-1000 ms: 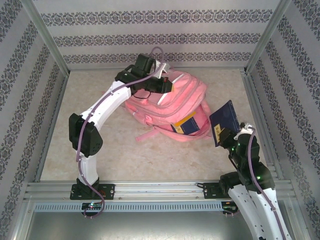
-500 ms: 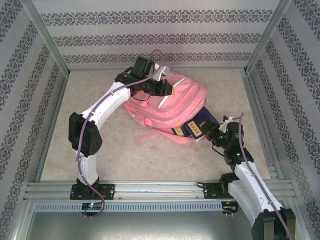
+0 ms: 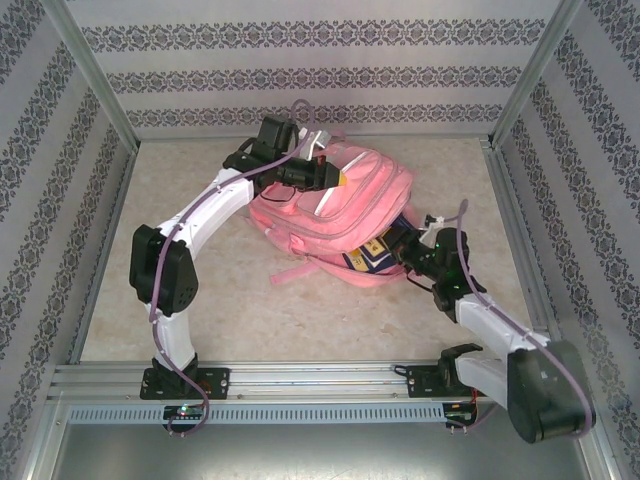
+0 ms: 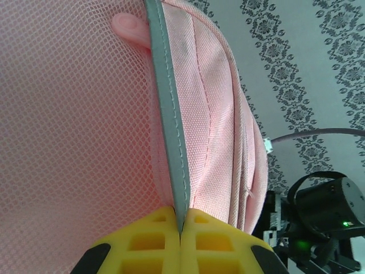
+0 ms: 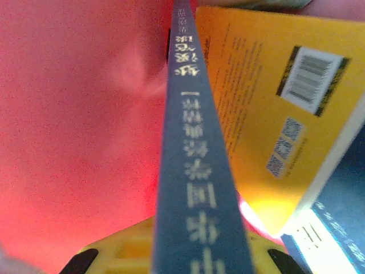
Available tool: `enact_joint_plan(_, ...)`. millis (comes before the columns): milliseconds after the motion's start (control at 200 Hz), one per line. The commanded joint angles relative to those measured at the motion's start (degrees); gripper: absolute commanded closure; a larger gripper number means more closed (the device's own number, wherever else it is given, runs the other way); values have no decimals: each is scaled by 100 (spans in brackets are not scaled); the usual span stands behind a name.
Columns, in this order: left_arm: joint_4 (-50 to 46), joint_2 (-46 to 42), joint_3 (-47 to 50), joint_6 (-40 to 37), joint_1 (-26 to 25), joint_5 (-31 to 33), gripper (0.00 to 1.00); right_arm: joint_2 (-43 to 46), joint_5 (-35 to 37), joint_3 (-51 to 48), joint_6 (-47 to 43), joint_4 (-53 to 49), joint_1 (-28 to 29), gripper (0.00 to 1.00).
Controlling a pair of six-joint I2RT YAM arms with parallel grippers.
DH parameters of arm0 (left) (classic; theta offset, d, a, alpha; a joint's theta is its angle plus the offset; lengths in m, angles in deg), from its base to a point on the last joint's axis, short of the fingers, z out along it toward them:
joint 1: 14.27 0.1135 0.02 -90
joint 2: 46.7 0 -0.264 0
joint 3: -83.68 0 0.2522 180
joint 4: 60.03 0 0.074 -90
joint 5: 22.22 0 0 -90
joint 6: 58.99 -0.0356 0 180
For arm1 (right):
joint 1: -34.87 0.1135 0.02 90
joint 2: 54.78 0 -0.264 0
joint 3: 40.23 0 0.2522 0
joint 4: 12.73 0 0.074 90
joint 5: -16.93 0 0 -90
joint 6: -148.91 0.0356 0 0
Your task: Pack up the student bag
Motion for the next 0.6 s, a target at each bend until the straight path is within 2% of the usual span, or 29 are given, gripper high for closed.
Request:
enact_joint_plan(0,1123,-452,100,465,91,-619,100,-537,358,588,-108,899,361,100)
enact_joint_plan(165,1457,-472,288,722,119,-680,100,-1818,727,1383,-325,1172,753,100)
enact_joint_plan(360,1962,-440,530,1127,128,-736,100,-3439,1063,2302,-121,1585,994,97)
enact_joint_plan(480,1998,-445,583,1153,160,-648,100,-4097,932,2602,-87,1720,947,59)
enact_joint_plan(595,2139,-446,704,1332,262,-466,100,-3914,881,2364,-316,1726,913,39)
